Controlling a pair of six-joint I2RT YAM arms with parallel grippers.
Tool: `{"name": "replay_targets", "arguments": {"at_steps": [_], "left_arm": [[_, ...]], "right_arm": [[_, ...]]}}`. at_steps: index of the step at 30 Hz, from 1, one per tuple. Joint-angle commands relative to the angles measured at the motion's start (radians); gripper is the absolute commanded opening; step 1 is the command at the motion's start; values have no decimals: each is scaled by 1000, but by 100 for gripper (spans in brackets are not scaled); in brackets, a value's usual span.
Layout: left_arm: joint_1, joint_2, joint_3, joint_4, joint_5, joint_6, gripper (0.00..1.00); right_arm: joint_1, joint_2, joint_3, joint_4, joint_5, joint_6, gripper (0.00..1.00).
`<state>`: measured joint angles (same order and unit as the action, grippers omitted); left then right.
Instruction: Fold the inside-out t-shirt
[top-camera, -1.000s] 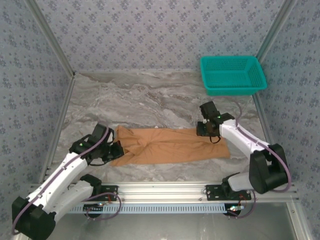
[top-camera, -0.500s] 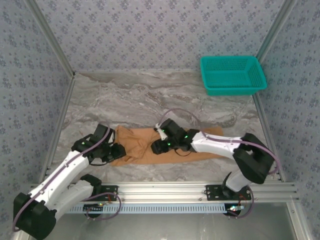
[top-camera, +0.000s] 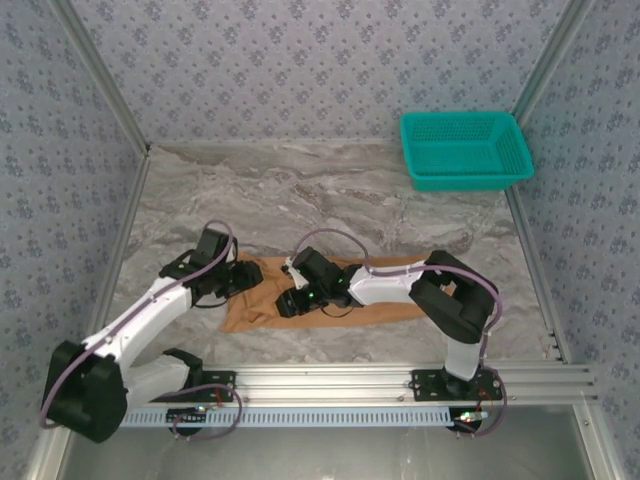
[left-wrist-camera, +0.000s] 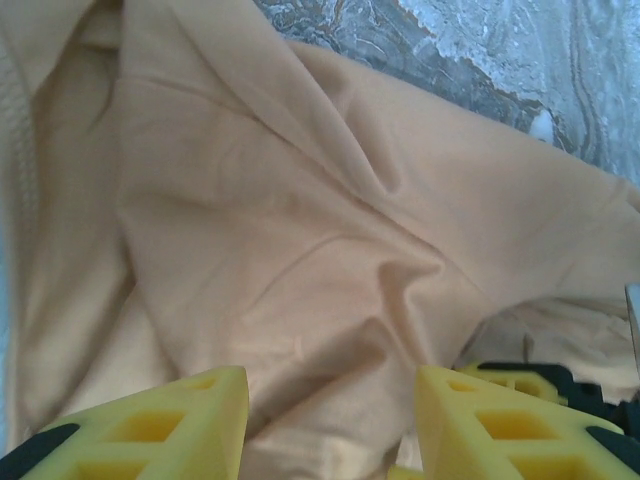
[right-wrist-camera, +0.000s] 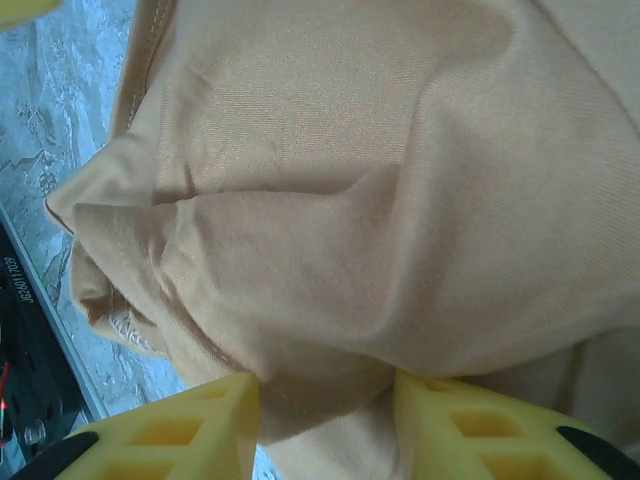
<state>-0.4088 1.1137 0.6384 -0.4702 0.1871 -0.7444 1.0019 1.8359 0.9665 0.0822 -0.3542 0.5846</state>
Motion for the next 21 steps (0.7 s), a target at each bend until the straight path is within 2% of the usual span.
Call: {"name": "replay_targets", "arguments": {"at_steps": [1,5,7,12,15,21], "left_arm": [[10,60,-3,122,-4,42,46],[18,138,-8,164,-24,67,46],[18,180,-12,187,-31,73,46],[21,274,-20,218,-55,98,44],[22,300,-27,221,-66,111,44],[24,305,-37,201,-118,144,44]], "right_arm": [[-11,44,30,20,-39,37,39],[-11,53,33,26,-40,37,33],[-12,44,34,24,-45,60,22],[-13,-11,28,-8,-46,60,5],[-13,-60,32,-54,-40,59,0],[-14,-123,62,-217,-25,2,0]]}}
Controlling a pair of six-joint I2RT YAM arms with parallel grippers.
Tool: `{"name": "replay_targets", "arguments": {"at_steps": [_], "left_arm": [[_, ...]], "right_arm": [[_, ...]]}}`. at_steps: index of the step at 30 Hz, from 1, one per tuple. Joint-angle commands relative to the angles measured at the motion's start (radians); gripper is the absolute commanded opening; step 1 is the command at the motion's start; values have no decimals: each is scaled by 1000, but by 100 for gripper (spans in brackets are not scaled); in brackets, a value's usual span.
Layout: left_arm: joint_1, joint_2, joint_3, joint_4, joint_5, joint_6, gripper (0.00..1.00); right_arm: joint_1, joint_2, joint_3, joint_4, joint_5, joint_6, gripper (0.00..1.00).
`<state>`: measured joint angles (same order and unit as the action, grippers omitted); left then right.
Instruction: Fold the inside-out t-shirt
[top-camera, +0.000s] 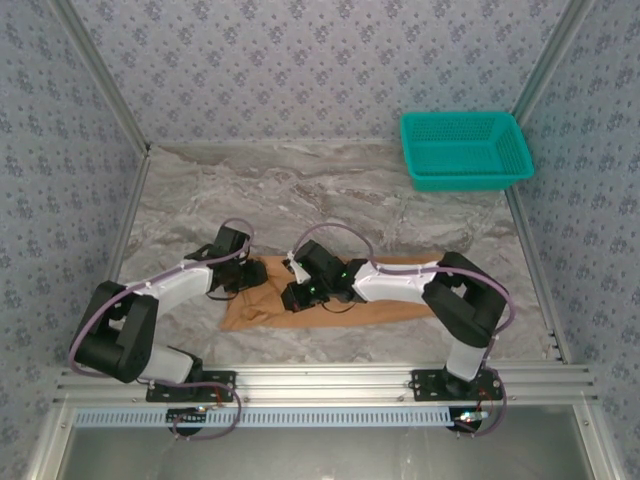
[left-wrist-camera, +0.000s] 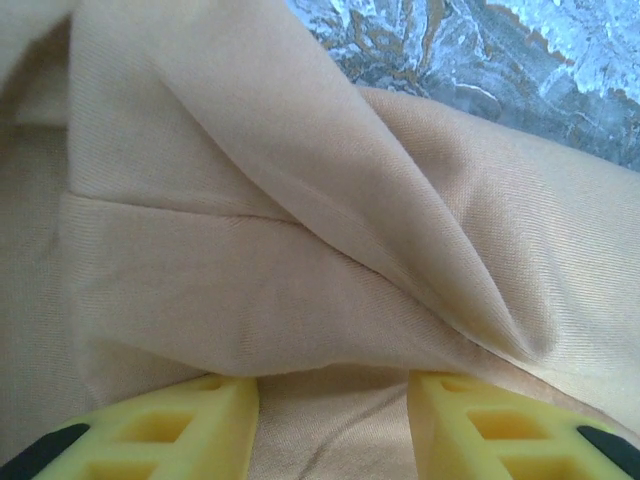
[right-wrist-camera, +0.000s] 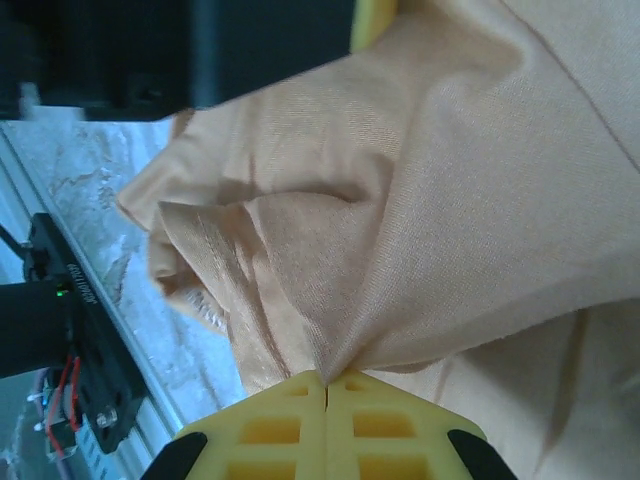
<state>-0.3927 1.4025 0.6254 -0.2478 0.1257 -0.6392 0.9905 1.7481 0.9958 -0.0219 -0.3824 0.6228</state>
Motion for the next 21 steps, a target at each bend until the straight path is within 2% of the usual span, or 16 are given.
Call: {"name": "replay_targets", "arguments": {"at_steps": [1,9,12,16,18,21], "left_arm": [[8,16,-24,-27,-65,44,44],[9,20,-29,-36,-79,63,44],[9,17,-27,-38,-79,69,44],[9,17,-23,-35,-54,70,44],[9,15,-14,-35,-36,69,44],[9,9,4,-38,-11,65,46]], "right_arm": [[-1,-39,41,-141,2,-40,0],[-5,-23,148,-429,42,-81,1],[-9,-13,186,-513,78,-105,9],[-15,-8,222,-549,108,-108,27],[-21,-7,236,-587,155,-116,32],[-18,-14,250,-586,197,-149,33]]}}
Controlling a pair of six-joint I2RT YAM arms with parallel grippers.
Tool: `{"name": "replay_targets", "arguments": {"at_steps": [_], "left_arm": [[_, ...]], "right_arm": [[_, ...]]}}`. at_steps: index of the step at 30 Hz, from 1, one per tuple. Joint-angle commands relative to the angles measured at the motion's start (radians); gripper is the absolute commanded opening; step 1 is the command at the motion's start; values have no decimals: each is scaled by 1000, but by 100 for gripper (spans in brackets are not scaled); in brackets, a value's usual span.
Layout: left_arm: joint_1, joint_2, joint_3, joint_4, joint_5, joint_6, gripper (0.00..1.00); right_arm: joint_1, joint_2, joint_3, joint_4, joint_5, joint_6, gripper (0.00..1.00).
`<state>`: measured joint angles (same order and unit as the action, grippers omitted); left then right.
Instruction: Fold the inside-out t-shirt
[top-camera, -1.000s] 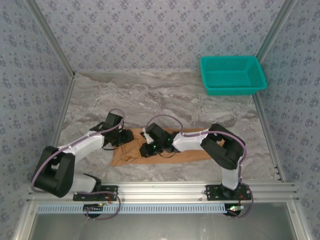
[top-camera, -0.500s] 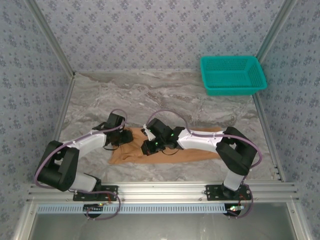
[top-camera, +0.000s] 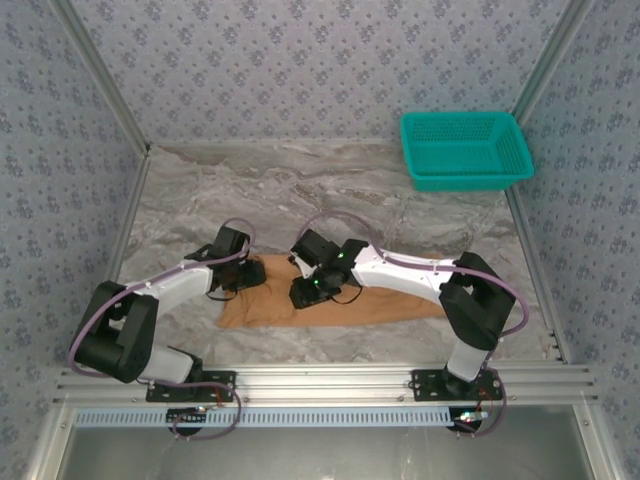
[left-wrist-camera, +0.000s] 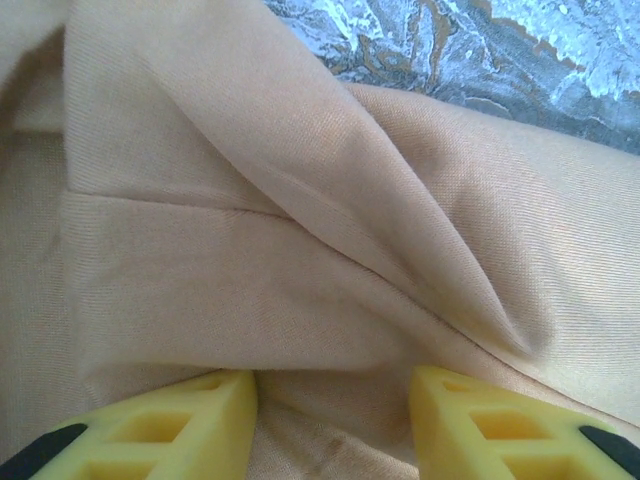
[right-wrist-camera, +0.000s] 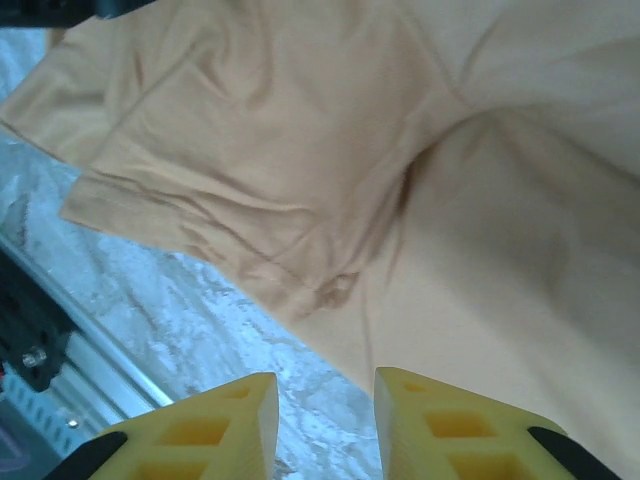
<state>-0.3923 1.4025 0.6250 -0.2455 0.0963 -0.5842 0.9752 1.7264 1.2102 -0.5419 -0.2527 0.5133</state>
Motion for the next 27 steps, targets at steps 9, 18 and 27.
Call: {"name": "replay_targets", "arguments": {"at_steps": [9,18,27], "left_arm": [[9,-129,88,-105,36,-12,49],[3,-337,-37,-173,142,-173,48],[-55,-345,-160,-165,236,-241,41]], "right_arm": [[-4,54,1,289,-108,0,29],[-113,153,-43,489,-140,19,24],[-168,230,-42,444,-144,-6,22]]}}
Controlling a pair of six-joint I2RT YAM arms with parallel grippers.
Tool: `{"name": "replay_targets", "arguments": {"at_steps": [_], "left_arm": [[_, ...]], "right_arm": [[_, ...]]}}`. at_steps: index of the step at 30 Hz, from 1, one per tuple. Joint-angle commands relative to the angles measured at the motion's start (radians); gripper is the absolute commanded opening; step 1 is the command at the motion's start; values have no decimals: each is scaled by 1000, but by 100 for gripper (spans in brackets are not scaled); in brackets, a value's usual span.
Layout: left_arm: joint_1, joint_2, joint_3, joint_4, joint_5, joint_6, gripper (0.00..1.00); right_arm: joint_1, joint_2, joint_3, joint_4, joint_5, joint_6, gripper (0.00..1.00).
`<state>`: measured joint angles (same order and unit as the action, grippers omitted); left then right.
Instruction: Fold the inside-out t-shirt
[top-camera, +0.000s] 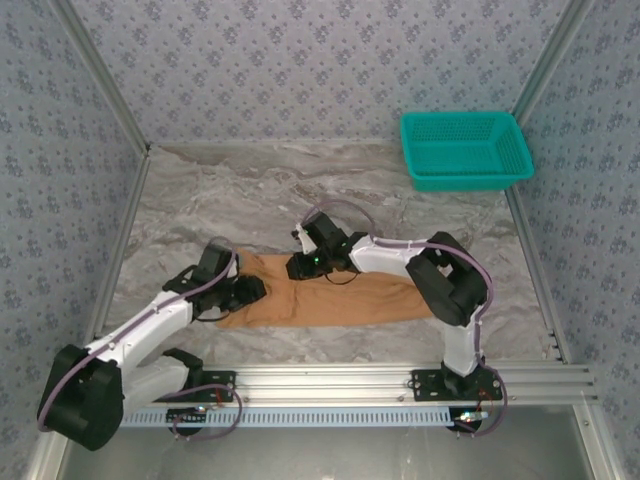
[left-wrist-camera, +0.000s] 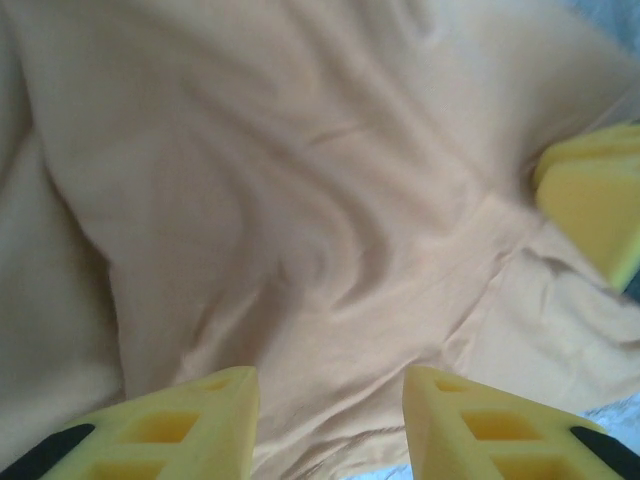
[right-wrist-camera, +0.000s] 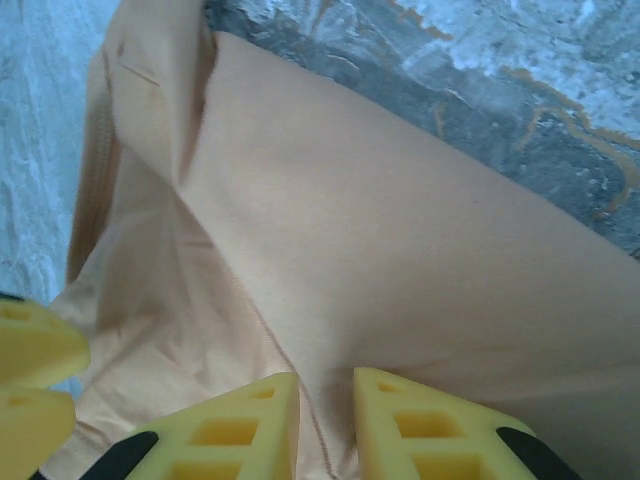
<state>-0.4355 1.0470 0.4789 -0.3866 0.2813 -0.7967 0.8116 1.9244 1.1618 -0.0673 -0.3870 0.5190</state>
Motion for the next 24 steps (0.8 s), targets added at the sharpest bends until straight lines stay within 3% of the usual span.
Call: {"name": "replay_targets", "arguments": {"at_steps": [1,9,15,19,24], "left_arm": [[-16,15,-21,-38,52,-23,41],[-21,46,-50,-157,-24,42,40],[-22,-32,80,-188,-91,109,44],[-13,-24,142,-62,-105,128,45],[13,194,237,159,-83,160,45]], "right_arm": [[-8,41,8,-56,2,-21,22],[-56,76,87,-222,37,-122,25],[-60,-32,101,-262,10,-202,31],[-74,-93,45,-228,23,-174,33],[-149,-121,-19,-230,51,-139,33]]}}
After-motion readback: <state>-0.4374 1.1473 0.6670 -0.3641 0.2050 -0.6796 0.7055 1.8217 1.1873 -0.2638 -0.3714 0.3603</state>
